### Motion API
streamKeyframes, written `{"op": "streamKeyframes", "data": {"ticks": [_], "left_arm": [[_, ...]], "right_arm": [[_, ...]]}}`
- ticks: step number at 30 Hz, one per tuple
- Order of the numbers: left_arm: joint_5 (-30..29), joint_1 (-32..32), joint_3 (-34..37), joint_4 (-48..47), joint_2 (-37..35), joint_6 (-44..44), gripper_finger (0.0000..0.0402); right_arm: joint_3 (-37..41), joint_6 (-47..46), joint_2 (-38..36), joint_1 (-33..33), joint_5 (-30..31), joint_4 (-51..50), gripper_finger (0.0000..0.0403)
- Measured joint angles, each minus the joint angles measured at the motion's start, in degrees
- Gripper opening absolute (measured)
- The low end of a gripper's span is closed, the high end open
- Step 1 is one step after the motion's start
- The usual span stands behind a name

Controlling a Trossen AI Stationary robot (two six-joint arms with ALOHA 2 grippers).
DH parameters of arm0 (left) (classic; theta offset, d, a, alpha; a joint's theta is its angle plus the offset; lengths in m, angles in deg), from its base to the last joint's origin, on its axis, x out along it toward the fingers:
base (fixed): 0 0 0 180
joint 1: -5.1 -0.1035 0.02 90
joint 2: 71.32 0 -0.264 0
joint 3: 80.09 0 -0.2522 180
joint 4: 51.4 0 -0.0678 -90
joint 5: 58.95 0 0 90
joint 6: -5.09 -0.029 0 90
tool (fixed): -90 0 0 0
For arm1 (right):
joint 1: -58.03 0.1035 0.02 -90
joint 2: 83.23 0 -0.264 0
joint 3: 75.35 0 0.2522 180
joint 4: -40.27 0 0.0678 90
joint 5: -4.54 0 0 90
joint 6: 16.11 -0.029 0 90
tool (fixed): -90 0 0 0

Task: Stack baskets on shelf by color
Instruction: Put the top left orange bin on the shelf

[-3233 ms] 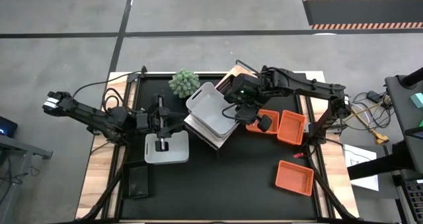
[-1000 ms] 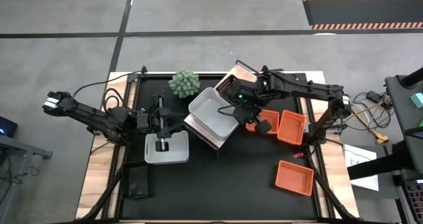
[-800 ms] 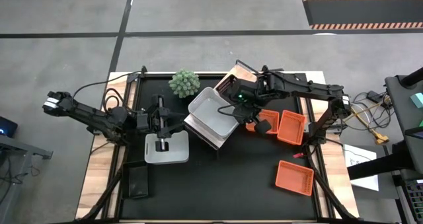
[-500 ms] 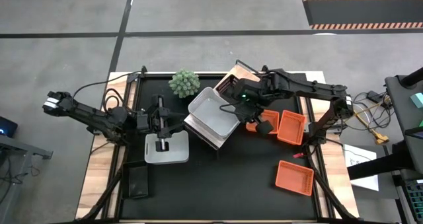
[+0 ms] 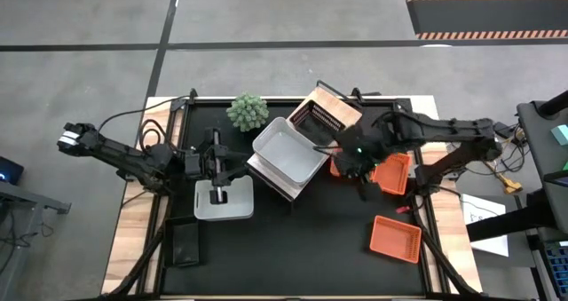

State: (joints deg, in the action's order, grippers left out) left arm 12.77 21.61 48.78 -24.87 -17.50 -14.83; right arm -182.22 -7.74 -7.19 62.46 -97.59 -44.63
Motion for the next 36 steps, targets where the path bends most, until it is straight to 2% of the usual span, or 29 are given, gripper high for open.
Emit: {"op": "streamKeyframes", "data": {"ticks": [4,9,23,27,36], "left_arm": [[0.0,0.0,0.0,0.0,0.0,0.0,0.0121],[0.0,0.0,0.0,0.0,0.0,0.0,0.0121],[0.0,0.0,0.0,-0.2,0.0,0.0,0.0121],[0.0,0.0,0.0,-0.2,0.0,0.0,0.0121],[0.0,0.0,0.0,0.0,0.0,0.0,0.0121]], "right_arm": [[6.6,-5.4,-3.7,2.8,7.6,2.5,0.0008],[14.3,-11.9,-6.2,3.6,13.1,2.9,0.0009],[31.1,-15.0,-7.1,3.4,13.6,8.0,0.0012],[34.2,-18.1,-7.3,3.4,13.6,10.7,0.0041],[38.8,-20.1,-7.8,3.4,15.2,13.6,0.0144]]}}
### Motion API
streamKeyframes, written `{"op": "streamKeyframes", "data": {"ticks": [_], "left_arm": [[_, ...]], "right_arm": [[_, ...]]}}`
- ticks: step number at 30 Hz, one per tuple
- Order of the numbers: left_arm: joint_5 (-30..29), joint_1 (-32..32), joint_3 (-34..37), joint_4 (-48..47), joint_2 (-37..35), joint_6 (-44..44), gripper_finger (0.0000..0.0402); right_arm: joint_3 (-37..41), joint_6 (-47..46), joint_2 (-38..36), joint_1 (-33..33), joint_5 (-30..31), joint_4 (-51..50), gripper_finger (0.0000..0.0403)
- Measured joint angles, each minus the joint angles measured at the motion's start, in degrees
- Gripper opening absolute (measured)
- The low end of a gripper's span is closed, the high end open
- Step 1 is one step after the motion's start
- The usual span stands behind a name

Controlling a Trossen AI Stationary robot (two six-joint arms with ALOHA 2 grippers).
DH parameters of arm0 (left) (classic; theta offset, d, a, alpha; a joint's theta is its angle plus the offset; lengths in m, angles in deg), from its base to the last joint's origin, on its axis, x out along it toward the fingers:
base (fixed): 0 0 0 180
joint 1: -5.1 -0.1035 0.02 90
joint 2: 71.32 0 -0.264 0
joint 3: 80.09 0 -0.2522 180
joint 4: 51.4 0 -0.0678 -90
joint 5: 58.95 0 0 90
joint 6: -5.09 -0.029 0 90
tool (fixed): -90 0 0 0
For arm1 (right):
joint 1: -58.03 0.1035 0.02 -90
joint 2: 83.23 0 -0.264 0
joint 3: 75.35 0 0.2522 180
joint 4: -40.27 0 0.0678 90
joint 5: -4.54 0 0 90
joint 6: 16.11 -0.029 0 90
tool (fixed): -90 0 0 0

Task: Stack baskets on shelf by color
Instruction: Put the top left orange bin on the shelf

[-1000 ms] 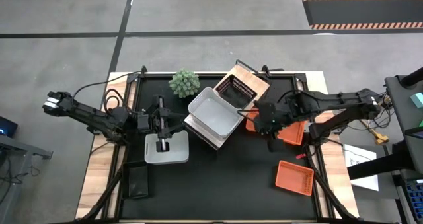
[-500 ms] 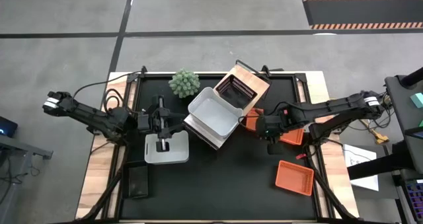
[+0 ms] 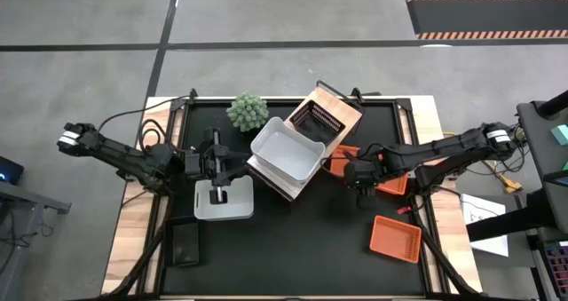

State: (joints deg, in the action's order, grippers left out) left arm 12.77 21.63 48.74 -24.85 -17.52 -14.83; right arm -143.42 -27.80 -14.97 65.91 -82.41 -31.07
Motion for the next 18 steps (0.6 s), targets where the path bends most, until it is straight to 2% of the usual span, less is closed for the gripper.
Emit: {"op": "streamKeyframes", "data": {"ticks": [3,8,13,18], "left_arm": [[0.0,0.0,0.0,-0.2,0.0,0.0,0.0121],[0.0,0.0,0.0,-0.2,0.0,0.0,0.0121],[0.0,0.0,0.0,-0.2,0.0,0.0,0.0121],[0.0,0.0,0.0,-0.2,0.0,0.0,0.0121]], "right_arm": [[1.5,1.1,-1.6,0.0,0.1,-0.2,0.0160],[3.2,0.4,-6.5,0.0,0.5,0.2,0.0164],[7.6,-2.0,-12.6,0.0,6.0,3.4,0.0164],[11.4,-5.9,-16.3,0.0,8.2,4.9,0.0164]]}}
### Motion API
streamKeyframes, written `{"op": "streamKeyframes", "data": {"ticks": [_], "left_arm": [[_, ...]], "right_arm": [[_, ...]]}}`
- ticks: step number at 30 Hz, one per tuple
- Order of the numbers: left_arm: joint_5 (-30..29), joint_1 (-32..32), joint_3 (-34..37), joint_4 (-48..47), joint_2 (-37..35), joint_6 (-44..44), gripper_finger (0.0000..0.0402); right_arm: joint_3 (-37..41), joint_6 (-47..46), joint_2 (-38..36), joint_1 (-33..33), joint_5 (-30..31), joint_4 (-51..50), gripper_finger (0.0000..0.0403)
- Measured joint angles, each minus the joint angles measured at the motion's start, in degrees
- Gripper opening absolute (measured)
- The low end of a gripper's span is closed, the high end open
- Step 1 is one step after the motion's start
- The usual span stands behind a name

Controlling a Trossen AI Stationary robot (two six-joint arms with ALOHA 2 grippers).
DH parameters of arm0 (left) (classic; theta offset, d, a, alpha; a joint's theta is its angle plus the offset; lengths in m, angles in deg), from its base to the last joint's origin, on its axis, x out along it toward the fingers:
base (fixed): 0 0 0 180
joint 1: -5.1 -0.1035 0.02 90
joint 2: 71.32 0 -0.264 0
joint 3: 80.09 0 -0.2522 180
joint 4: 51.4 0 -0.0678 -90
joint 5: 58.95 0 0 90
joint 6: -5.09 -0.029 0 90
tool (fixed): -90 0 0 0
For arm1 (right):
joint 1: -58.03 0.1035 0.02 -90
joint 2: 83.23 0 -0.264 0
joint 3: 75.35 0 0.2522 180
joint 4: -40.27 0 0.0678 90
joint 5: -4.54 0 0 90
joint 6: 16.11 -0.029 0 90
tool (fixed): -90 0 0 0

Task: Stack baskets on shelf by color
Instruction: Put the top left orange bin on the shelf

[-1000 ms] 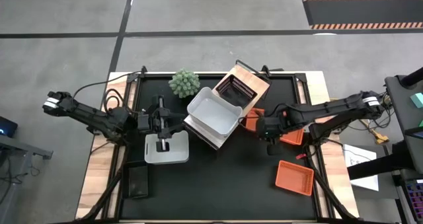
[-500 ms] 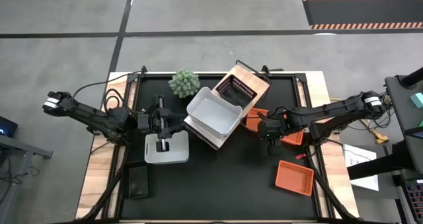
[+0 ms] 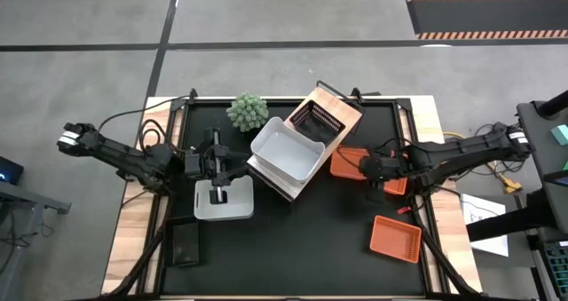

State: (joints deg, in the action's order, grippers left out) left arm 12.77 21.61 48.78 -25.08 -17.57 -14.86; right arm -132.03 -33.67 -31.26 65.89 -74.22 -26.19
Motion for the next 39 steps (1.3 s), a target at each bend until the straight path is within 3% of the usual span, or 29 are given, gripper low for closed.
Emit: {"op": "streamKeyframes", "data": {"ticks": [11,22,31,39], "left_arm": [[-0.3,0.0,0.0,0.0,0.0,0.0,0.0121],[-0.4,0.0,0.0,0.0,0.0,-0.2,0.0121],[-0.4,0.0,0.0,0.0,0.1,-0.2,0.0121],[-0.4,0.0,0.0,0.0,0.0,-0.2,0.0121]], "right_arm": [[8.0,-5.6,1.5,0.0,1.9,11.1,0.0164],[9.4,-9.4,6.0,0.0,3.4,13.3,0.0145],[9.5,-8.8,9.3,0.0,3.4,14.2,0.0099],[9.5,-8.4,10.4,0.0,3.4,14.2,0.0025]]}}
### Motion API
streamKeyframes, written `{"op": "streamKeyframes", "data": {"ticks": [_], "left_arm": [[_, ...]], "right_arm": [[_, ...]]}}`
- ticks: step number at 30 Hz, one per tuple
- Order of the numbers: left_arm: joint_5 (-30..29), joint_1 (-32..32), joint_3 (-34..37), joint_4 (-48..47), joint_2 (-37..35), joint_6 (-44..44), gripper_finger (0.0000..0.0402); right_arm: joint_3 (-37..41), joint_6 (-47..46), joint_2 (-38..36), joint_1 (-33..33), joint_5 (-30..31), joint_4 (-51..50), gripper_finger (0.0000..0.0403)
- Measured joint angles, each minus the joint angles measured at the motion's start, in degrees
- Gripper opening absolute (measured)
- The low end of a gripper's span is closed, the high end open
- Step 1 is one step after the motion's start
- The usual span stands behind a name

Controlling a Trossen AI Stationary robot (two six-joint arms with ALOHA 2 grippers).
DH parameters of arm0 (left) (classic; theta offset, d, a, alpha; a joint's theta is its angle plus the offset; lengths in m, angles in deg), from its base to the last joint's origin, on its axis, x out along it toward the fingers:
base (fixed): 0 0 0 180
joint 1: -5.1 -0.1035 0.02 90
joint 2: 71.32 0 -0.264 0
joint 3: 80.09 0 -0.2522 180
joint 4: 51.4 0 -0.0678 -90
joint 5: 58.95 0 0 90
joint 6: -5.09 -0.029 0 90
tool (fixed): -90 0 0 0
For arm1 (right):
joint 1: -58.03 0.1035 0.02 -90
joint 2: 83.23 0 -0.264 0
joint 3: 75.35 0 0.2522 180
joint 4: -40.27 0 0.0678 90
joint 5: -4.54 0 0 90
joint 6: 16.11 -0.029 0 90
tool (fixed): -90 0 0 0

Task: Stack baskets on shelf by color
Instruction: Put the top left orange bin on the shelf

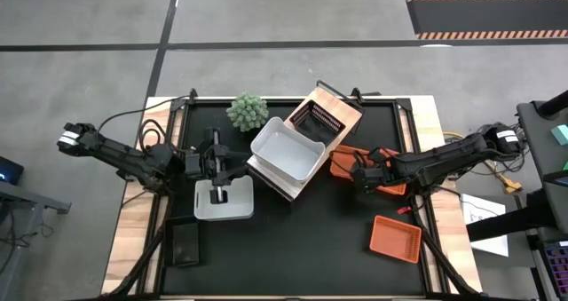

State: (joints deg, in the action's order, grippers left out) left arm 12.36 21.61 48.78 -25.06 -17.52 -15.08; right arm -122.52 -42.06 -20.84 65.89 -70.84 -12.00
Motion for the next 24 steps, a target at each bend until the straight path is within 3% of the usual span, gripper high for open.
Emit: {"op": "streamKeyframes", "data": {"ticks": [11,24], "left_arm": [[0.0,0.0,0.0,0.0,0.0,0.0,0.0121],[0.0,0.0,-0.1,0.1,0.6,0.3,0.0121]], "right_arm": [[-3.4,0.1,-2.7,0.0,-4.3,-1.7,0.0009],[-20.8,0.7,-2.7,1.5,-16.2,-20.9,0.0009]]}}
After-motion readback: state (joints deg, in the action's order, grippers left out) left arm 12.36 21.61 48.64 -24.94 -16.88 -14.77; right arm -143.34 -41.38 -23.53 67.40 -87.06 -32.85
